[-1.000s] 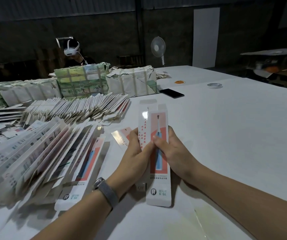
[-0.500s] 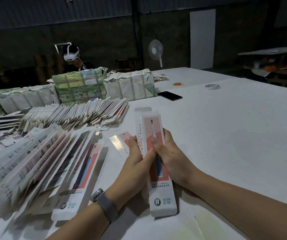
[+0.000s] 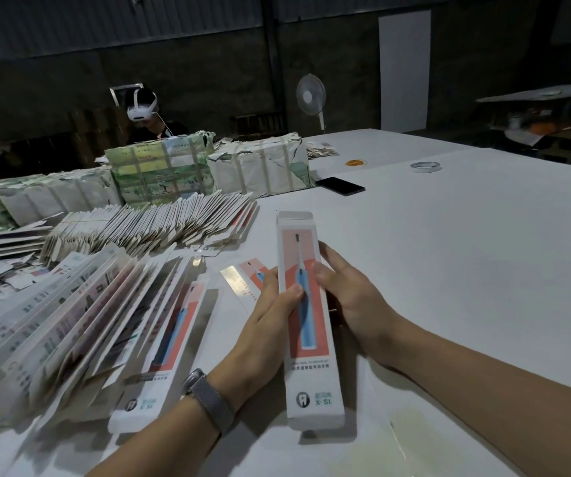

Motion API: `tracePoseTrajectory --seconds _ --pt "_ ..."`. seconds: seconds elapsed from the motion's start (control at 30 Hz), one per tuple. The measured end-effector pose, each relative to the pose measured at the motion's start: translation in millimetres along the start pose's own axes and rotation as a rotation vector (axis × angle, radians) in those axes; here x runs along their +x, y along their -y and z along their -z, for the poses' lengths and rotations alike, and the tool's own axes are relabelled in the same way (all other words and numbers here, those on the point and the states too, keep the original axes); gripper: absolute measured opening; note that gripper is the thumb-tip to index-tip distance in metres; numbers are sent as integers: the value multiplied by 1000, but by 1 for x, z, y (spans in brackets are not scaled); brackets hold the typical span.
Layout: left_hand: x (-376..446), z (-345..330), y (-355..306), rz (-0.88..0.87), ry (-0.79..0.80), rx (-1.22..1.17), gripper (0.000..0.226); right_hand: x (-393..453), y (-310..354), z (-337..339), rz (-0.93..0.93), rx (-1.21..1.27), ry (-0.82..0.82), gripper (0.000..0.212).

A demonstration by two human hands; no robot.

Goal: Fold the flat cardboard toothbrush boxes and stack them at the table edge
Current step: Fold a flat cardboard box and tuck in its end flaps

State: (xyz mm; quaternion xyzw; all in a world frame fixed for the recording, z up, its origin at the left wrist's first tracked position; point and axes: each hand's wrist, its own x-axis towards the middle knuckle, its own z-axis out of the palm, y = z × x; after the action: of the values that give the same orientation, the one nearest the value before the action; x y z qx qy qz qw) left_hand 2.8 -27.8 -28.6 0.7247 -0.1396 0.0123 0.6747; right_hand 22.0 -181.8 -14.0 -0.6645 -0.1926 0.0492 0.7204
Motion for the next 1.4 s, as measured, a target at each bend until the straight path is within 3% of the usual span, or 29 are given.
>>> tracePoseTrajectory --seconds 0.13,0.33,0.5,0.63,0.9,1.1,1.27,1.4 --pt "6 3 4 33 -2 -2 44 -1 1 1 0 13 12 50" --pt "9 4 5 25 -79 -73 68 0 2 2 -18 73 49 37" --pt "7 5 5 6 -114 -47 53 0 1 1 -39 51 65 52" --pt "7 5 3 -21 -158 -113 41 -2 2 1 -64 32 91 46" --pt "7 8 0 -36 -182 -228 41 -4 4 0 -76 -45 137 36" --pt "7 9 0 -33 -162 -209 40 -2 0 1 -60 -21 93 60" --pt "8 9 4 -24 -130 -143 46 4 -6 6 -27 8 19 29" --pt "8 7 2 -2 -109 -126 38 6 -8 8 -46 18 35 30"
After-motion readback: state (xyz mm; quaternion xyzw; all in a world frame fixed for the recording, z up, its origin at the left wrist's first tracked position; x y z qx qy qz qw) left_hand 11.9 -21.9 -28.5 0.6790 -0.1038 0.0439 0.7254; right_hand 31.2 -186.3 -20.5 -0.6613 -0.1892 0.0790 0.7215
